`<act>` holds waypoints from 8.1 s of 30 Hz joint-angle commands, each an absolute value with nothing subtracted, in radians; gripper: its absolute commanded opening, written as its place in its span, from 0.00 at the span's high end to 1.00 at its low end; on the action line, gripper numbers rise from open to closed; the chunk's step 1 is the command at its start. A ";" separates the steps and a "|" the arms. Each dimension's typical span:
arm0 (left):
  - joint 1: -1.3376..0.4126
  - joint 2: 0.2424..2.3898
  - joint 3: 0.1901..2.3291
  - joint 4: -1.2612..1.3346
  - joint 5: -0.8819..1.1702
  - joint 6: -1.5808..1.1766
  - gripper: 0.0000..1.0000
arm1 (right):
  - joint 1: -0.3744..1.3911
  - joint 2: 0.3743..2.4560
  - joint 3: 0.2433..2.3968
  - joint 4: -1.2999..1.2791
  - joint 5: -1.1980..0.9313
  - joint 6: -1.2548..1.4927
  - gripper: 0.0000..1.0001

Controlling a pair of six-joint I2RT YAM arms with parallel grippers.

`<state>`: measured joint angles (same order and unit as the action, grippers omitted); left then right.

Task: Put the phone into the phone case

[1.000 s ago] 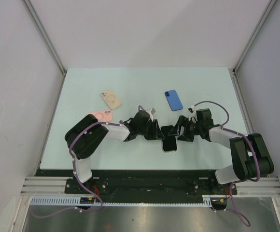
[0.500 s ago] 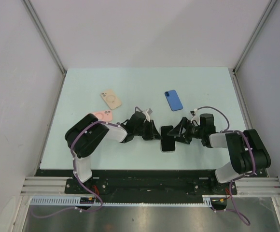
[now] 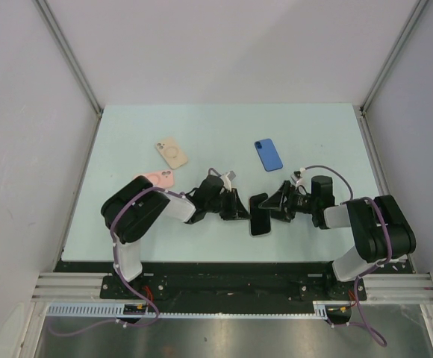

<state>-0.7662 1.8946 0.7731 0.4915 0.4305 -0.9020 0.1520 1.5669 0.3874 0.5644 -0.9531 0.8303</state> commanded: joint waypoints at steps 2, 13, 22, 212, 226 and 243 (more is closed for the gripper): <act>-0.785 1.914 0.750 0.428 0.430 -0.890 0.80 | 0.130 1.566 0.391 0.603 -1.006 0.805 0.30; -0.787 1.911 0.750 0.422 0.422 -0.882 0.79 | 0.120 1.557 0.397 0.506 -0.934 0.740 0.67; -0.787 1.911 0.758 0.423 0.426 -0.882 0.78 | 0.135 1.523 0.426 0.327 -0.835 0.646 0.96; -0.729 1.120 0.565 0.423 0.807 -0.845 1.00 | 0.451 0.956 0.431 0.499 -0.878 0.841 0.45; -0.727 1.146 0.641 0.049 0.537 -0.712 0.99 | 0.499 0.971 0.433 0.480 -0.721 0.798 1.00; -0.661 0.967 0.635 -0.173 0.292 -0.640 0.00 | 0.289 1.132 0.627 -0.116 -0.667 0.523 1.00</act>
<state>-0.6865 1.0267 0.6121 -0.0864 0.4358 -0.6701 0.3710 1.0443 0.5259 0.0853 -0.6987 0.6109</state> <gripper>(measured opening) 0.910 0.065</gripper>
